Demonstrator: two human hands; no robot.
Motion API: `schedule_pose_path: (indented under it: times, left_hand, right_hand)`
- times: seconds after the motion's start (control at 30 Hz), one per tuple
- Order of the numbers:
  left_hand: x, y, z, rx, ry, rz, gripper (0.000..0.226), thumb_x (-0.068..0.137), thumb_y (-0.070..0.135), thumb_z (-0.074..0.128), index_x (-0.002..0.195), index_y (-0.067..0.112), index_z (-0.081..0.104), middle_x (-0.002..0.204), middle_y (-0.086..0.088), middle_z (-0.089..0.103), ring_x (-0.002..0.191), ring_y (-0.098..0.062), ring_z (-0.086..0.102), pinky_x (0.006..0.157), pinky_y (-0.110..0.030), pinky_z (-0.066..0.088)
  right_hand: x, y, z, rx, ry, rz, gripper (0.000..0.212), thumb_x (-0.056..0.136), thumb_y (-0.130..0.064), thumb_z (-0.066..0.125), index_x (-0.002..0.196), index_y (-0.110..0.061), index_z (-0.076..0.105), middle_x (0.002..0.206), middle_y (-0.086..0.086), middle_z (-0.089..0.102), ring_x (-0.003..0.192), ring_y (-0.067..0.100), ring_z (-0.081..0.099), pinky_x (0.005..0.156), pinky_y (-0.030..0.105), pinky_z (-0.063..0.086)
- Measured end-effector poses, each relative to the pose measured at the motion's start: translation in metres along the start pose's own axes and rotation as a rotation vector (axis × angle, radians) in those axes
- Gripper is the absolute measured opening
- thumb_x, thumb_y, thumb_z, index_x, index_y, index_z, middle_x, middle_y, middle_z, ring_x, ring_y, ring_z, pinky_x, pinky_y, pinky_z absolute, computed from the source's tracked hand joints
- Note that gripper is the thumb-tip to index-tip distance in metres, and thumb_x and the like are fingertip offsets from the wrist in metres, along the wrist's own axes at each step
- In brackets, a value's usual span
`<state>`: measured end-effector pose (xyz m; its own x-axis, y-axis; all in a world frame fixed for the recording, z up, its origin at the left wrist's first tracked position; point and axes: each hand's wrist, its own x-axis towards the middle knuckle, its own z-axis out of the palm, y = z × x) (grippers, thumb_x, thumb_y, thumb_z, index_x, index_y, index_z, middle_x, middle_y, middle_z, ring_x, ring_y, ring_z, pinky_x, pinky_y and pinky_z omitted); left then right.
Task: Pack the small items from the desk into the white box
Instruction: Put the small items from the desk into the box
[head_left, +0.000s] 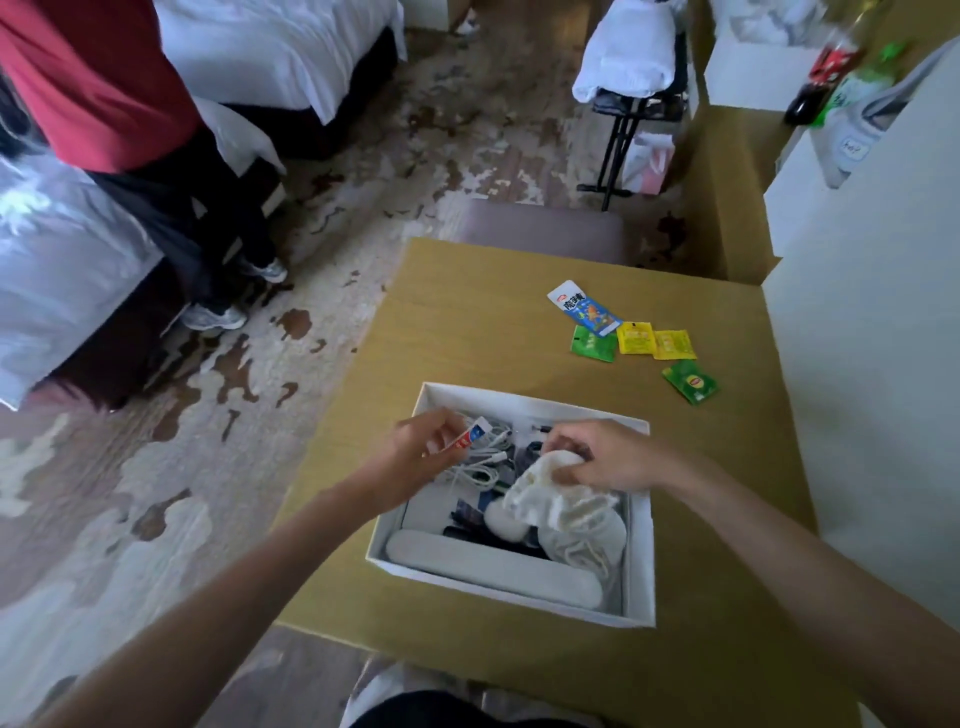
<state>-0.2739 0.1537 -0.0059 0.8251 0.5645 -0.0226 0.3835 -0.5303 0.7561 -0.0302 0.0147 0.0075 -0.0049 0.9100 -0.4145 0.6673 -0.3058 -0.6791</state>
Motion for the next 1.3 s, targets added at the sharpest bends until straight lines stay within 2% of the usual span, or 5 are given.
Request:
schedule_pose_path:
  times: [0.17, 0.47, 0.7, 0.9, 1.3]
  left_hand:
    - [-0.014, -0.008, 0.001, 0.053, -0.084, 0.045, 0.013, 0.087, 0.02, 0.065, 0.099, 0.017, 0.061, 0.086, 0.003, 0.064, 0.077, -0.016, 0.061, 0.068, -0.032, 0.052]
    - [0.009, -0.016, -0.005, 0.118, -0.237, 0.101, 0.012, 0.09, 0.033, 0.059, 0.097, 0.024, 0.065, 0.077, 0.021, 0.054, 0.067, 0.006, 0.051, 0.058, -0.014, 0.039]
    - [0.024, -0.022, 0.013, 0.268, -0.525, 0.231, 0.021, 0.091, 0.03, 0.058, 0.105, 0.018, 0.067, 0.097, 0.002, 0.064, 0.08, -0.007, 0.052, 0.061, -0.008, 0.034]
    - [0.021, -0.025, 0.017, 0.251, -0.511, 0.29, 0.017, 0.09, 0.028, 0.058, 0.103, 0.019, 0.067, 0.097, -0.001, 0.064, 0.08, -0.01, 0.054, 0.066, -0.024, 0.043]
    - [0.015, -0.029, 0.011, 0.794, -0.517, 0.61, 0.041, 0.084, -0.002, 0.043, 0.115, 0.017, 0.059, 0.114, -0.005, 0.066, 0.108, -0.024, 0.054, 0.085, -0.04, 0.049]
  right_hand:
    - [-0.017, 0.01, 0.015, -0.303, 0.029, 0.073, 0.009, 0.089, -0.032, 0.061, 0.096, -0.032, 0.055, 0.072, -0.015, 0.057, 0.067, 0.0, 0.051, 0.056, 0.023, 0.034]
    - [-0.03, 0.006, 0.03, -0.522, 0.186, 0.126, 0.03, 0.091, -0.016, 0.048, 0.117, -0.021, 0.062, 0.119, 0.0, 0.059, 0.118, 0.017, 0.049, 0.094, 0.036, 0.044]
    - [-0.011, -0.032, 0.055, -0.163, 0.213, 0.097, 0.039, 0.084, -0.045, 0.065, 0.116, -0.024, 0.062, 0.099, -0.002, 0.071, 0.086, 0.009, 0.065, 0.074, 0.031, 0.054]
    - [0.001, -0.033, 0.075, -0.134, 0.169, 0.077, 0.01, 0.087, -0.027, 0.062, 0.09, -0.021, 0.069, 0.081, -0.003, 0.072, 0.071, 0.008, 0.063, 0.057, 0.017, 0.042]
    - [0.001, -0.029, 0.074, -0.402, -0.023, 0.161, 0.016, 0.091, -0.019, 0.052, 0.093, -0.018, 0.068, 0.09, -0.001, 0.072, 0.079, 0.017, 0.065, 0.073, 0.036, 0.054]
